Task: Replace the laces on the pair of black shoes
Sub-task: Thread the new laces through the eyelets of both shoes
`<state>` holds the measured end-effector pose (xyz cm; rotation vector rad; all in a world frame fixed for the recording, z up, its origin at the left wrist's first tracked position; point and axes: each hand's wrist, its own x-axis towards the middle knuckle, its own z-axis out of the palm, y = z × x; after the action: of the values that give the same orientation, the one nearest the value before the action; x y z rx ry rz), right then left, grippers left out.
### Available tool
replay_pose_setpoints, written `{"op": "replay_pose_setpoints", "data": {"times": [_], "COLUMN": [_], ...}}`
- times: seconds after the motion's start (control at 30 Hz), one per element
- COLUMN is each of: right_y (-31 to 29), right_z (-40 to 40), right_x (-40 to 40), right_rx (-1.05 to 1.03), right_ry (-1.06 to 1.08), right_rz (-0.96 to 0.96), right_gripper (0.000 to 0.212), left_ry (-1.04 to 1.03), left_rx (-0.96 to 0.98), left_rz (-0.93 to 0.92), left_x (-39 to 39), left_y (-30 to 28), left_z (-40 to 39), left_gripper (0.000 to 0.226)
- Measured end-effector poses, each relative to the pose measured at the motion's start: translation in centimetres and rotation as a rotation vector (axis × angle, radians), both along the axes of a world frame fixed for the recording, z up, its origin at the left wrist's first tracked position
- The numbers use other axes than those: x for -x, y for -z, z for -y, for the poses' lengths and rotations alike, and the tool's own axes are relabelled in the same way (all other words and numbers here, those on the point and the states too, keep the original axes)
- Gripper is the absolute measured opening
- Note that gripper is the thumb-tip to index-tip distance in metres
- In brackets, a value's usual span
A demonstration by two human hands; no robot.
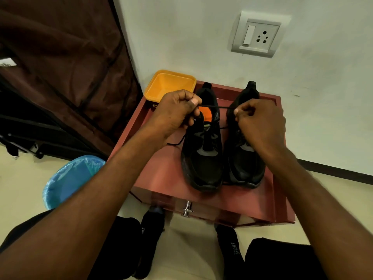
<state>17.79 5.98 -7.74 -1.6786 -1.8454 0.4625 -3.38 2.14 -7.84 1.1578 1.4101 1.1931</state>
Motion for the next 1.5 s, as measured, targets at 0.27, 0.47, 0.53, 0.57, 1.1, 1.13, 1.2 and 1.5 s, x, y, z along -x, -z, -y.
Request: {"op": "replay_pose_setpoints", "data": {"times": [0.27, 0.47, 0.53, 0.57, 1.1, 1.13, 1.2, 1.5], "right_y": [0.3, 1.5, 2.0, 2.2, 2.6, 2.7, 3.0, 3.7], "right_z": [1.0, 0.2, -0.1, -0.3, 0.0, 0.0, 0.0, -0.4], "right_x": [2.2, 2.1, 2.1, 2.1, 3.3, 3.4, 3.7, 4.1], "right_rx": [0.108, 0.086, 0.088, 0.087, -0.075, -0.070, -0.041, 0.075], "right_ry": [-0.457, -0.334, -0.322, -0.323, -0.276, -0.269, -0.264, -0.293], "right_rz": [-0.327, -0.344, -0.250, -0.214, 0.097, 0.099, 0.062, -0.040], "right_gripper": [0.029, 0.011, 0.016, 0.018, 0.020, 0.020, 0.020, 0.020], "left_ry": [-0.004, 0.045, 0.005, -0.017, 0.031, 0.035, 0.036, 0.051], "left_rx": [-0.066, -0.064, -0.070, -0.078, -0.082, -0.085, -0.078, -0.065], "left_rz": [-0.040, -0.164, -0.239, -0.290, -0.529, -0.514, -0.473, -0.350], "left_x": [-1.5, -1.2, -0.7, -0.5, 0.8, 0.9, 0.9, 0.8], "left_y": [0.5, 1.1, 1.7, 2.2, 5.4, 5.4, 5.5, 5.5], "left_z": [-0.4, -1.1, -1.3, -1.4, -1.1, -1.0, -0.9, -0.8], "left_gripper": [0.028, 0.012, 0.021, 0.028, 0.050, 0.049, 0.047, 0.049]}}
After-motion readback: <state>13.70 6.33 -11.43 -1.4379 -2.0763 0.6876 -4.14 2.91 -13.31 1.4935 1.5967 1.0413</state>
